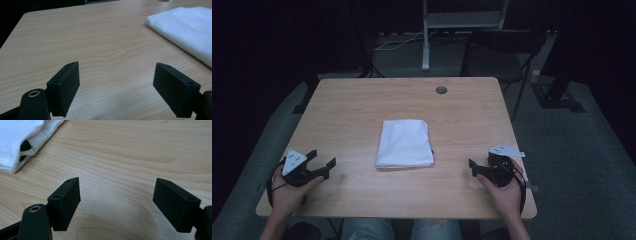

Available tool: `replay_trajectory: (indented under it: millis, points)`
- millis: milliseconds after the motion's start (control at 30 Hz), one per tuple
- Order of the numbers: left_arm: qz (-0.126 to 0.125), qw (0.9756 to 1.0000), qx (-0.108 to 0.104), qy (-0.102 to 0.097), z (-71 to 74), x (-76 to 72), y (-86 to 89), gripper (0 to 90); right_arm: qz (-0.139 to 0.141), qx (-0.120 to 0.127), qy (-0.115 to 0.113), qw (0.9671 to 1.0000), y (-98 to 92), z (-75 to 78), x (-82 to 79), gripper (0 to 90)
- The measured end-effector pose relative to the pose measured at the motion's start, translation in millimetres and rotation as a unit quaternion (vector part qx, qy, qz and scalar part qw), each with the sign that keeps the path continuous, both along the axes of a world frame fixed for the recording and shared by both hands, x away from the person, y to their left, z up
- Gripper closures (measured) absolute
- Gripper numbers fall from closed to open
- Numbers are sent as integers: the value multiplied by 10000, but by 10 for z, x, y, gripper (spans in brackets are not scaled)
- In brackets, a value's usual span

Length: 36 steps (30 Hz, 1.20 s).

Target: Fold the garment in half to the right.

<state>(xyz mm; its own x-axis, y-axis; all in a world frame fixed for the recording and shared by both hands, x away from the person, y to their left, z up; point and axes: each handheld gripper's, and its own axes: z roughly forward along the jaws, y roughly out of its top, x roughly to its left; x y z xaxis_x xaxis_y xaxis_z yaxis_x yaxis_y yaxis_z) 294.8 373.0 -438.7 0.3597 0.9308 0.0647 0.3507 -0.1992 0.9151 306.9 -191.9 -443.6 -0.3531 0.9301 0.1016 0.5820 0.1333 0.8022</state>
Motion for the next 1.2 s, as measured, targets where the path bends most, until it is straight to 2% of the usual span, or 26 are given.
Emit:
replay_trajectory:
  millis: [233, 400, 500, 733, 867, 1200]
  points:
    - [-9, 10000, 70, 35, -2, 8, -12, 214, -38, -52, -14, 10000, -2, -10, 1, 214]
    - [53, 10000, 26, 36, -2, 9, -4, 214, -105, -29, -8, 9999, -8, -11, 2, 214]
    - [7, 10000, 53, 52, -3, 13, -10, 214, -124, -24, -28, 9999, -10, -11, 3, 215]
    - [71, 10000, 12, 28, -3, 9, -1, 214, -70, -64, 3, 10000, 0, -12, 9, 215]
    - [86, 9999, 68, 13, -4, 5, -14, 214, -43, -128, -17, 9999, 12, -12, 7, 214]
    - [102, 9999, 61, -26, -4, -7, -20, 214, -7, -127, -9, 9999, 13, -13, 9, 212]
